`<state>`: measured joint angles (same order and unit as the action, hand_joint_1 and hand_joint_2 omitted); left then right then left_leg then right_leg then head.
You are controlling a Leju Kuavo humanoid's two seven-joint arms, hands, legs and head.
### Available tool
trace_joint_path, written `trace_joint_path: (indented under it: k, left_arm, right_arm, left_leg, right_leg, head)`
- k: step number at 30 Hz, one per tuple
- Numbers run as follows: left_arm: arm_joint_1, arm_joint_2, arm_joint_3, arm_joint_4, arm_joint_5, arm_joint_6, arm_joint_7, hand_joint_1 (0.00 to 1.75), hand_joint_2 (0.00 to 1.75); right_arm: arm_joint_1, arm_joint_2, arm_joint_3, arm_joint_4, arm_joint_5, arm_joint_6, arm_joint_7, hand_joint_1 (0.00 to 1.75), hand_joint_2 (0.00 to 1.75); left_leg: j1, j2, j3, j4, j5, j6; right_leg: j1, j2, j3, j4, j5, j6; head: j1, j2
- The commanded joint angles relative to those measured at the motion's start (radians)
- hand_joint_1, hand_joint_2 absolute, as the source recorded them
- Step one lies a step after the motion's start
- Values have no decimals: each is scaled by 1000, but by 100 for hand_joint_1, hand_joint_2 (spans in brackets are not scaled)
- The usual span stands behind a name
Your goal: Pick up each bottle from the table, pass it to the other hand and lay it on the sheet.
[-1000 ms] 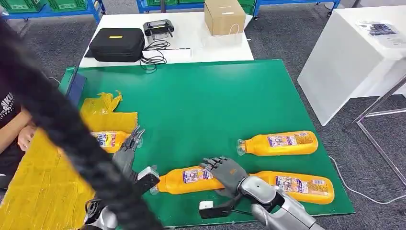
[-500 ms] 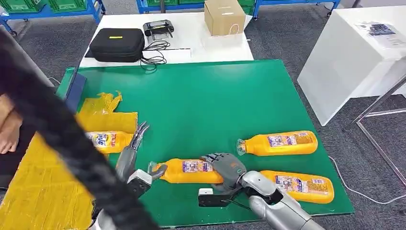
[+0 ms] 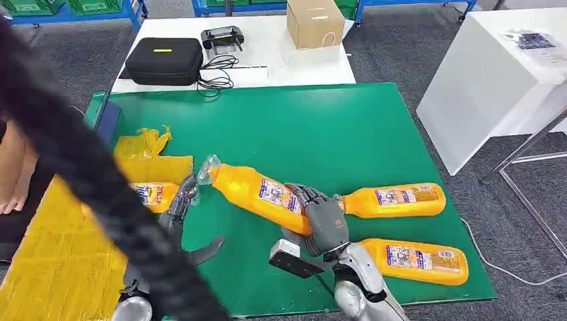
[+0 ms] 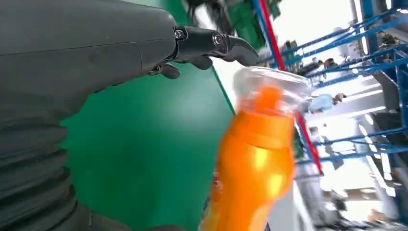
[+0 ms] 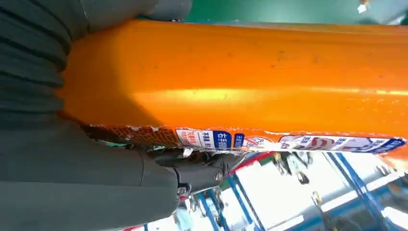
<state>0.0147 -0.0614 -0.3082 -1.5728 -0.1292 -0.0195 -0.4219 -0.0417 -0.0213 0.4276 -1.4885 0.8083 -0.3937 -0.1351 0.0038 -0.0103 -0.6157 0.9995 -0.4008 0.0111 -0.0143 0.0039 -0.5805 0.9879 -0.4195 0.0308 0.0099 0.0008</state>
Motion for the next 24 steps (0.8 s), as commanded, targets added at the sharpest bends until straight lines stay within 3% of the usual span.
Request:
trace_joint_path:
  k: [1, 10, 16, 24]
  left_arm:
    - [-6, -26, 70, 32, 204, -93, 32, 0, 175]
    - [-30, -30, 78, 97, 374, -162, 99, 0, 175]
    - [-88, -25, 33, 142, 435, -197, 123, 0, 175]
    - [-90, -22, 28, 141, 441, -195, 123, 0, 175]
  right_arm:
    - [-3, 60, -84, 15, -86, -43, -71, 175, 175]
    - [-24, 65, -35, 64, -118, -23, -99, 175, 175]
    - [-72, 102, 119, 195, -140, 50, -180, 175, 175]
    - [-74, 96, 126, 199, -144, 40, -183, 175, 175]
  left_leg:
    - [2, 2, 3, 0, -2, -1]
    - [0, 1, 3, -1, -1, 0]
    - [1, 2, 3, -1, -1, -1]
    - [2, 1, 4, 0, -2, -1]
  right_leg:
    - [2, 0, 4, -1, -2, -2]
    - [1, 0, 2, -1, -1, -1]
    - [2, 1, 3, -1, 0, -1]
    - [3, 0, 5, -2, -1, -1]
  head:
    - [0, 0]
    - [0, 0]
    - [0, 0]
    - [0, 0]
